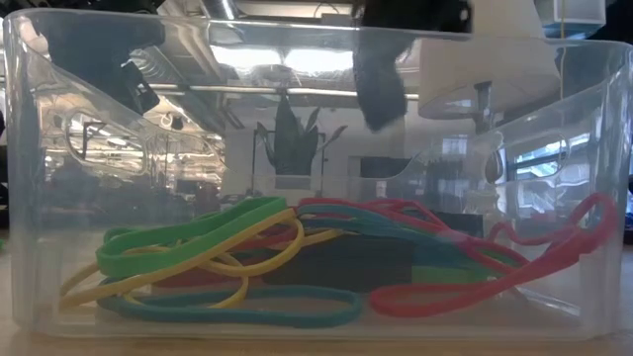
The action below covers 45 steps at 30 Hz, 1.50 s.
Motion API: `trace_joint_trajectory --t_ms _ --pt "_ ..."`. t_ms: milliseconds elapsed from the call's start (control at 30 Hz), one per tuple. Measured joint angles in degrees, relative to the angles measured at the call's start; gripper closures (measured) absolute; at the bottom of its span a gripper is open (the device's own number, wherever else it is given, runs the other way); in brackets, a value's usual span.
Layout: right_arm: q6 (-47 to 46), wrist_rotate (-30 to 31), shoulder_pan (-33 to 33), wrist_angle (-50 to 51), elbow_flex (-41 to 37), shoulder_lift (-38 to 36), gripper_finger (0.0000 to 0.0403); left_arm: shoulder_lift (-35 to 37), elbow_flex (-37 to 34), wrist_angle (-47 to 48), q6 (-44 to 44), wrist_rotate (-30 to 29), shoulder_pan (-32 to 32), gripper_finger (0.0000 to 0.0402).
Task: Pick and place rubber bands into bin
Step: Put the black rubber band into the transparent bin, then put the red rubber band into the transparent bin
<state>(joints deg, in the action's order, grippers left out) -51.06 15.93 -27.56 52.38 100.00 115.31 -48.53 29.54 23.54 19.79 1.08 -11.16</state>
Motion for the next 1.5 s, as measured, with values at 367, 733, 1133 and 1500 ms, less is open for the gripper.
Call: trace_joint_trajectory --t_ms 367,733,1133,1500 --pt "-6.22 -1.78 -3.77 -18.82 -8.35 0.09 0.0398 0.0 0.0 -0.37 0.0 0.0 0.0 0.0398" --pt "-8.71 -3.11 -3.68 -21.69 -12.32 0.09 0.0368 0.0 0.01 -0.47 0.62 0.0 0.01 0.0398" --pt "-7.46 -4.0 -2.97 -21.15 -12.06 0.09 0.0271 0.0 0.02 -0.4 1.64 0.02 0.0 0.0398" --pt "-5.07 -4.1 -1.61 -18.12 -9.1 0.02 0.024 0.0 0.02 -0.38 1.53 0.0 0.0 0.0398"
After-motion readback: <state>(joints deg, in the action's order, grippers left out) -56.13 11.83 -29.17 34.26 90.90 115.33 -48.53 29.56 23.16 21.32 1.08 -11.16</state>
